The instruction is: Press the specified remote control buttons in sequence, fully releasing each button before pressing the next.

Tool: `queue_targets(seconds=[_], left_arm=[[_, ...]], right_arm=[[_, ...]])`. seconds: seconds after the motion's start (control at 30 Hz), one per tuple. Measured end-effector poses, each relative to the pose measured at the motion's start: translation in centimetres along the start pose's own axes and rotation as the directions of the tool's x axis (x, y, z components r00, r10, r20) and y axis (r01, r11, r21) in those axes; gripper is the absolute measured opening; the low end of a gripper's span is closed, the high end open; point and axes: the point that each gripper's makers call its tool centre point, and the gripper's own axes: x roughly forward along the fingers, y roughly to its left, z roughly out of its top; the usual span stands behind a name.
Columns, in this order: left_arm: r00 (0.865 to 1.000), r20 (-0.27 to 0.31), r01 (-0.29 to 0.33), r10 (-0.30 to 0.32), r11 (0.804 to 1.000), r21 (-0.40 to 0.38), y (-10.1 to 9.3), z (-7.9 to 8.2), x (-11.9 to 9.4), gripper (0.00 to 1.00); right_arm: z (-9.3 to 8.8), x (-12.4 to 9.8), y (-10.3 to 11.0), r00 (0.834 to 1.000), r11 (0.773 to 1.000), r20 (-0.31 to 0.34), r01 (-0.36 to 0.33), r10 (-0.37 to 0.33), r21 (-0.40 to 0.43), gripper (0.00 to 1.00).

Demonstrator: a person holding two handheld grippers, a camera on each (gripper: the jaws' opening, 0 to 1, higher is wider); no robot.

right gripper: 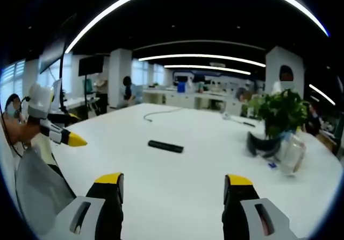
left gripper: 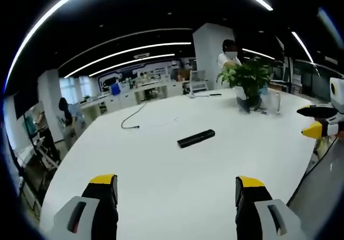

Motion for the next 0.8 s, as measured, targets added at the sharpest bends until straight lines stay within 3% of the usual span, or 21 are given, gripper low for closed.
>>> queue_targets(seconds=[0.17, 0.47, 0.6, 0.8], left_arm=[[1.000, 0.005, 0.030, -0.031, 0.998, 0.052, 0.6, 2.4, 1.6, 0.92], [0.993, -0.055, 0.109, -0.100, 0.978, 0.178, 0.7, 5.9, 6.2, 0.85], [0.980, -0.107, 0.186, -0.168, 0.963, 0.196, -0.3, 6.7, 8.1, 0.84], [0.959, -0.185, 0.257, -0.216, 0.935, 0.245, -1.0, 7.5, 11.2, 0.81]], right_arm=[[-0.1, 0.0, 0.0, 1.000, 1.000, -0.006, -0.002, 0.002, 0.002, 0.74], [-0.3, 0.0, -0.1, 1.000, 1.000, -0.015, 0.002, -0.002, 0.006, 0.73], [-0.4, 0.1, -0.2, 1.000, 1.000, -0.021, 0.006, -0.006, 0.005, 0.72], [-0.5, 0.1, -0.5, 1.000, 1.000, -0.024, 0.018, -0.018, 0.014, 0.71]])
